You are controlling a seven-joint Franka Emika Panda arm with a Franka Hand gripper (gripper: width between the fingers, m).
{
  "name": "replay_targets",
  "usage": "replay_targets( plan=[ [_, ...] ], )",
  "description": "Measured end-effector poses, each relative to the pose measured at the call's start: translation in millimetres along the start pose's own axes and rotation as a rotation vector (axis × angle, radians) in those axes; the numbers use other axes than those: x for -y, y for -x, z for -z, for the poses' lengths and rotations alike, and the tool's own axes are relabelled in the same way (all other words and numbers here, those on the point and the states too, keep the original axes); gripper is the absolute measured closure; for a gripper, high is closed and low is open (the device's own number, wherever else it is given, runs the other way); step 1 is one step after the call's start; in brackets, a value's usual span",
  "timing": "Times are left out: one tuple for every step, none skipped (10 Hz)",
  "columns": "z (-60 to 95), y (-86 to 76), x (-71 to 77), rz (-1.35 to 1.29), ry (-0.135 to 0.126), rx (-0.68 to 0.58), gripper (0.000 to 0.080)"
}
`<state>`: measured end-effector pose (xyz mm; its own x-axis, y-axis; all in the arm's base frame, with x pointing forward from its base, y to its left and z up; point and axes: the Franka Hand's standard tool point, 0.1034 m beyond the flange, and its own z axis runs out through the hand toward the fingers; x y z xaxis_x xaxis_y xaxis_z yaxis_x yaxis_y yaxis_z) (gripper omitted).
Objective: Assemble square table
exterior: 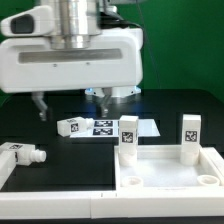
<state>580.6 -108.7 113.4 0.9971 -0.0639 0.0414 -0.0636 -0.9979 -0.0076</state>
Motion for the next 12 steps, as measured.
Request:
replay_targets(
  plan=[
    [-2.8, 15.9, -20.0, -0.132, -0.014, 0.025, 0.0150],
    [-4.3, 26.7, -30.4, -0.268, -0.020, 0.044, 0.0150],
    [-8.1, 29.9, -28.0, -0.329, -0.019, 0.034, 0.0150],
    [-9.0, 29.7, -24.8, -0.387, -0.022, 0.036, 0.0150],
    [-9.6, 29.4, -22.9, -0.464, -0.029, 0.037, 0.0150],
    [-10.0, 29.5, -22.5, -0.509, -0.030, 0.038, 0.0150],
    [-12.9, 34.3, -24.9, -0.509, -0.044, 0.055, 0.0150],
    [-21.1, 51.1, -32.6, -0.546, -0.075, 0.106, 0.0150],
    [-24.7, 67.3, -38.7, -0.569, -0.100, 0.168, 0.0150],
    [-26.5, 92.0, -39.0, -0.570, -0.142, 0.287, 0.0150],
    [-28.0, 116.1, -40.5, -0.595, -0.177, 0.413, 0.0150],
    [-31.5, 117.3, -39.2, -0.609, -0.167, 0.434, 0.0150]
  ],
)
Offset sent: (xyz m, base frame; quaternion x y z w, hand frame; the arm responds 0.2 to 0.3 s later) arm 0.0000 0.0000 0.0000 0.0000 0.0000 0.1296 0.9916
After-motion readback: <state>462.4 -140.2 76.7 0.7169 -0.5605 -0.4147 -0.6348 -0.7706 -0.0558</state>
